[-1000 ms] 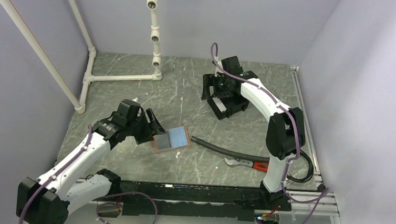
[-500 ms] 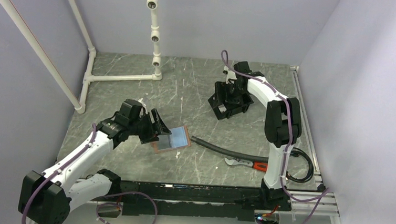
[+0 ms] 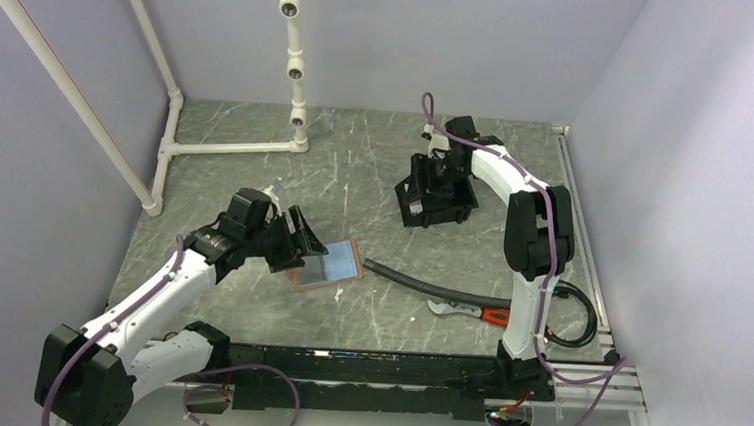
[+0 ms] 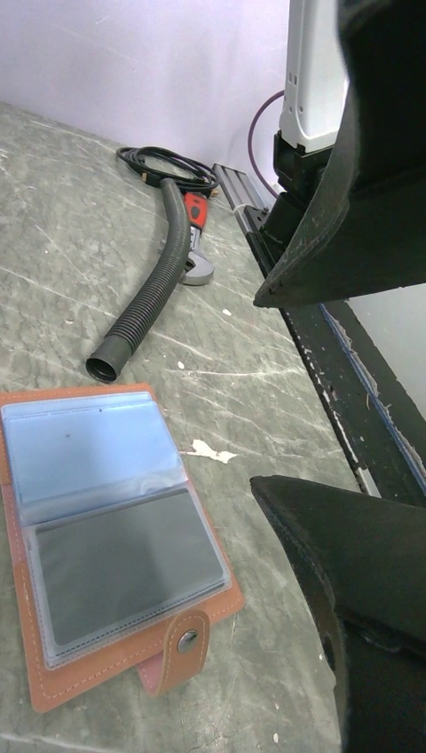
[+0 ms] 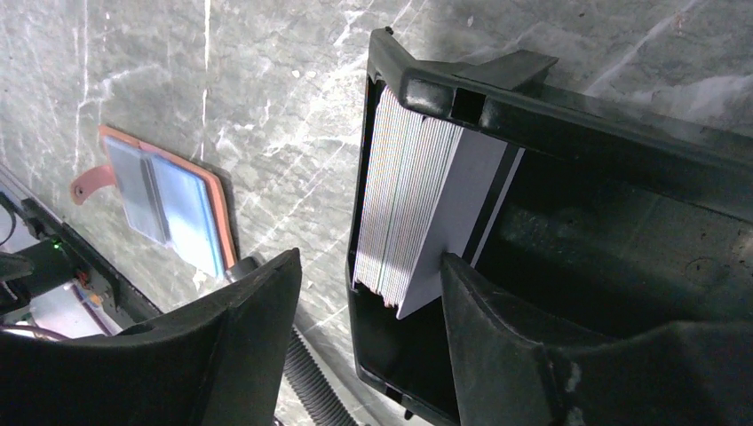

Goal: Put the credit cards into the card holder
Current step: Pick up the credit card from the storage box, then insert the credit card into the card holder.

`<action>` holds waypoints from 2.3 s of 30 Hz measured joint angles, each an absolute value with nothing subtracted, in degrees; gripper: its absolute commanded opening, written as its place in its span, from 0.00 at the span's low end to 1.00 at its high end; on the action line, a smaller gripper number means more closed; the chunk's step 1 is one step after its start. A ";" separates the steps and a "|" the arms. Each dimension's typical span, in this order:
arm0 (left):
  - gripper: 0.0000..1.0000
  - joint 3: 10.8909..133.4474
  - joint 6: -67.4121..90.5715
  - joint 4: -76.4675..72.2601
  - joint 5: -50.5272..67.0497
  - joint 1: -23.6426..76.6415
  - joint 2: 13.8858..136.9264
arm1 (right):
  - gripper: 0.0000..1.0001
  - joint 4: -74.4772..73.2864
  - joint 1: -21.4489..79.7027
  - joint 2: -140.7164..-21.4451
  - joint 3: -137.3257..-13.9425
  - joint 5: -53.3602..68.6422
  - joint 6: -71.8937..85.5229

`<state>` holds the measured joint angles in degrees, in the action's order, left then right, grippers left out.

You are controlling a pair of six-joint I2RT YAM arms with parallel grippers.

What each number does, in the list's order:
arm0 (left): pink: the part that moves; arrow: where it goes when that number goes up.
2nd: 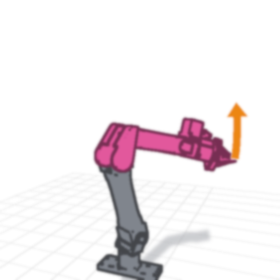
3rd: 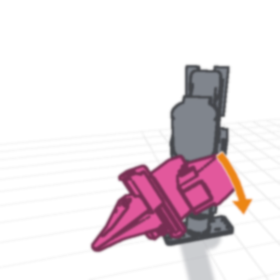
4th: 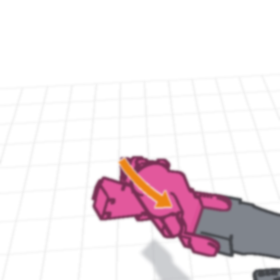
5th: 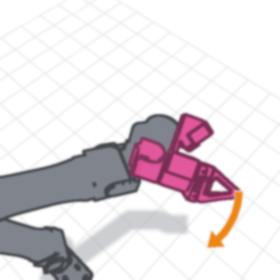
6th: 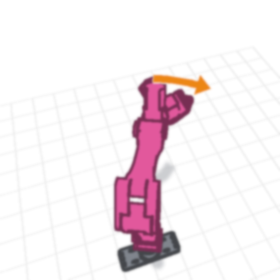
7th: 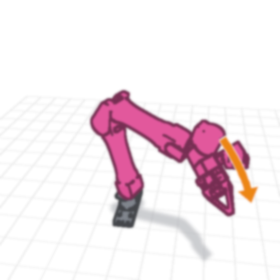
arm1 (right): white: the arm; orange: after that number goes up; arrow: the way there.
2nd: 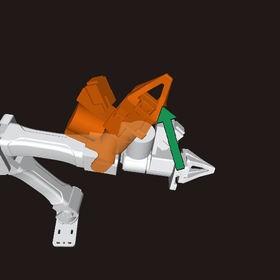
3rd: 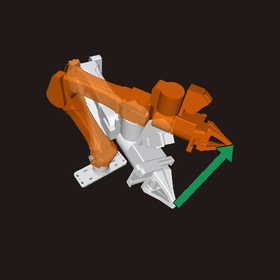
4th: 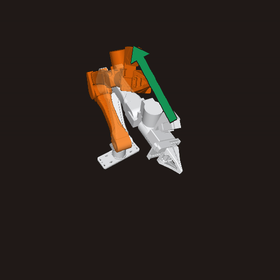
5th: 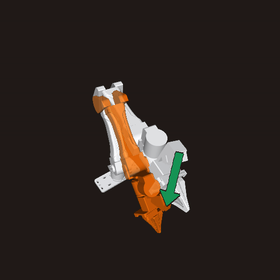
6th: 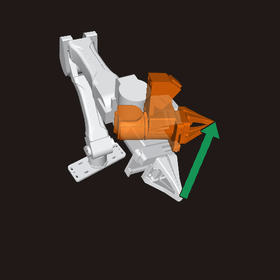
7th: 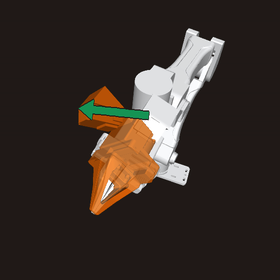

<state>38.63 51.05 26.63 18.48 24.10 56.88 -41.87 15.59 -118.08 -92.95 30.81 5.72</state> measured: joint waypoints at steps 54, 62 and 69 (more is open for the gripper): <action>0.56 35.68 46.28 27.24 15.14 15.40 71.22 | 0.00 -22.44 37.17 -104.01 -71.53 35.73 32.03; 0.57 34.44 46.22 26.98 15.33 15.40 71.05 | 0.00 -26.87 38.83 -103.48 -69.25 20.32 50.61; 0.57 34.44 46.19 27.00 15.33 15.40 70.59 | 0.00 -39.18 46.22 -105.06 -83.85 4.34 57.34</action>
